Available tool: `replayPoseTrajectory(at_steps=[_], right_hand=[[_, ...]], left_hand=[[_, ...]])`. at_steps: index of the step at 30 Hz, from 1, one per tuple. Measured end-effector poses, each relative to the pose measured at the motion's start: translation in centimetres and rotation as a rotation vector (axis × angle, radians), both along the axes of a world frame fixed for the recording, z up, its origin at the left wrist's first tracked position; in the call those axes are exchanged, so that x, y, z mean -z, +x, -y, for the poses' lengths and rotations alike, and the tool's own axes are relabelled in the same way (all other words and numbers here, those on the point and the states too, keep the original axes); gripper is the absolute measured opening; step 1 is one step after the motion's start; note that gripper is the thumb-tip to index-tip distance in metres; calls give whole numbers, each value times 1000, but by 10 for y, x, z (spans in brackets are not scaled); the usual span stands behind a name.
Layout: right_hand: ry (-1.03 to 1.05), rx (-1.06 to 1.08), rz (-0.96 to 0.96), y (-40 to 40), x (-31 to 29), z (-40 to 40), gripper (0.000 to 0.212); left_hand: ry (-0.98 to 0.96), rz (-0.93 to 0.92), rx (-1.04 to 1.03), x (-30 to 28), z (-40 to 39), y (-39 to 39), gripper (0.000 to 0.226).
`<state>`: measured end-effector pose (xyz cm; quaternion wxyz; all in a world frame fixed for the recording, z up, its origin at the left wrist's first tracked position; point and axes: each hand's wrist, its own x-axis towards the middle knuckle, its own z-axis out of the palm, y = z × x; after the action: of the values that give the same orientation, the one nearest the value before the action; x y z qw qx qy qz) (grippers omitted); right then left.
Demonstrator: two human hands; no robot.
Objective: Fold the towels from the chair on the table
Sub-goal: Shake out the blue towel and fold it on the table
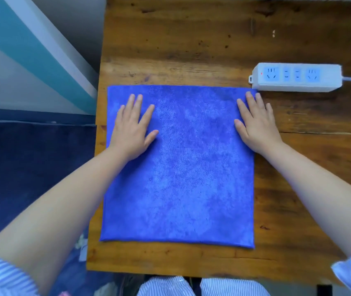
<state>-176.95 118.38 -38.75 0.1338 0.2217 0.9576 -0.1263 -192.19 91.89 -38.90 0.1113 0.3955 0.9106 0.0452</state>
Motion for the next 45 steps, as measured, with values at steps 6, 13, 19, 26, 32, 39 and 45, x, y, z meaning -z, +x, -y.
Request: replayPoseTrajectory(at_steps=[6, 13, 19, 26, 32, 39, 45], right_hand=[[-66, -100, -79, 57, -9, 49, 49], [32, -359, -215, 129, -13, 132, 40], [58, -347, -128, 192, -14, 187, 65], [202, -357, -91, 189, -22, 198, 45], [284, -440, -230, 193, -16, 194, 30], [-18, -282, -362, 190, -33, 185, 27], [-285, -69, 9, 194, -59, 188, 21]], left_hand=[[33, -80, 427, -10, 30, 67, 59], [74, 0, 601, -10, 86, 119, 57], [-23, 24, 550, -11, 145, 171, 65], [-44, 33, 473, -22, 157, 165, 46], [-85, -91, 552, -22, 152, 174, 38], [124, -96, 332, -29, 151, 166, 15], [5, 86, 278, -48, 165, 158, 31]])
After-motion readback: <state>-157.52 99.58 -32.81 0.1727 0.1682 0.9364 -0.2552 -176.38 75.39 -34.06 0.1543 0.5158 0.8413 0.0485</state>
